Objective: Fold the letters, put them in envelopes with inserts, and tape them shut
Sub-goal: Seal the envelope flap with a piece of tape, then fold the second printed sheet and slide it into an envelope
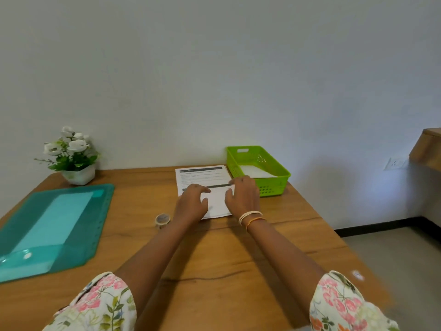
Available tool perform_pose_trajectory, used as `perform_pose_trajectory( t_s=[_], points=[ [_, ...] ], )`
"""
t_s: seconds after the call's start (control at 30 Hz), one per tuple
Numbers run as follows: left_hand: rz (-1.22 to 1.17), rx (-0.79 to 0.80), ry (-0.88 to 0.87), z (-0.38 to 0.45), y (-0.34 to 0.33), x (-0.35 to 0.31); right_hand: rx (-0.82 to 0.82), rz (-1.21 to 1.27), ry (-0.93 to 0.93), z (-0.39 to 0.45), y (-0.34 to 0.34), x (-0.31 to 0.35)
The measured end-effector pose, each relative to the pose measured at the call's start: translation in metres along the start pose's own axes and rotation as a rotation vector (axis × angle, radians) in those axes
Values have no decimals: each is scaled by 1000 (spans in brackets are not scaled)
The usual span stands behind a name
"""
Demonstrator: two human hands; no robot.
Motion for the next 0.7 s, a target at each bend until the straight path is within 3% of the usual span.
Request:
perform_pose_trajectory(
  t_s=[0.2,0.33,0.7],
  points=[
    [51,-163,141,-53,32,50,332,89,-20,-55,-66,37],
    [63,-124,236,-77,34,83,434,42,-87,-66,-92,52],
    [100,-166,266,-65,52,137,339,-152,66,-58,-98,68]
  ],
)
Point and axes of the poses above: each hand's wrist, its own z-axis towards the middle knuckle, its own y-axis out of the back of the hand, x = y × z, the point moved 7 cm from there along z, towards the middle knuckle, and after that the axes turned 9 degrees about z, right-handed, at the moved point
